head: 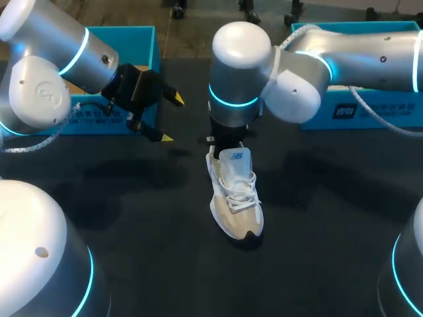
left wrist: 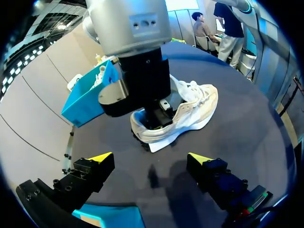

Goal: Take the shoe out of the shoebox, open the shoe tongue, remove and reinsert the insole, then place the shoe into the shoebox

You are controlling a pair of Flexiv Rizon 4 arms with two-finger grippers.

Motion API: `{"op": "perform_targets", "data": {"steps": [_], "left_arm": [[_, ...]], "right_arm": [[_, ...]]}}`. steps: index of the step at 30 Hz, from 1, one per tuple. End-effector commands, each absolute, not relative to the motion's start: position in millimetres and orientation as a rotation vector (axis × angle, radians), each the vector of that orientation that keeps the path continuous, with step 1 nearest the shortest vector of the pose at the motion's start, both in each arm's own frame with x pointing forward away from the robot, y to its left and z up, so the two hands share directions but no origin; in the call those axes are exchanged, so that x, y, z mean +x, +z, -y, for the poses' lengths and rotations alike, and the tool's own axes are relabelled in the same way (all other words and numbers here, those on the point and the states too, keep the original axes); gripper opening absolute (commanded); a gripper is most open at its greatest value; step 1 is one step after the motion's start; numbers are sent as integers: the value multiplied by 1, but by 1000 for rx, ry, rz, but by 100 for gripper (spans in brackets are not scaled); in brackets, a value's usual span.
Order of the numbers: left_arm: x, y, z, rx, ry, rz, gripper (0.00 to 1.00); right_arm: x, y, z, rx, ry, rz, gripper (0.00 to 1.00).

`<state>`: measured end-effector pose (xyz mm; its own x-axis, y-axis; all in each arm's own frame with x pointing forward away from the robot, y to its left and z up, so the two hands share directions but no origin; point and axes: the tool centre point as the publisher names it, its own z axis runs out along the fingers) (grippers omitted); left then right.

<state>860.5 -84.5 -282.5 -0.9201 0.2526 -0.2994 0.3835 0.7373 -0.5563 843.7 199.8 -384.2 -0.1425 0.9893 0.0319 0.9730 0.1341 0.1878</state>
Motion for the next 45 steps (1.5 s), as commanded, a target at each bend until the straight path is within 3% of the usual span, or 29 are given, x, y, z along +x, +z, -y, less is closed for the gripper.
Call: {"op": "perform_targets", "data": {"steps": [1,13,27,44,45], "left_arm": [[860,-282,84,507,-940,-2733,100],[860,-282,84,507,-940,-2733,100],[860,-282,84,507,-940,-2733,100],[860,-282,84,507,-940,-2733,100],[860,-282,84,507,-940,-2733,100]], "right_arm": [[844,-379,-203,1972,243,-2285,0],[848,-402,-203,1999,197,-2345,0],[822,-352,-189,2053,-60,-2418,0],[785,-350,-174,2167,-200,-2448,0],[786,-351,-174,2170,-190,-2446,6]]}}
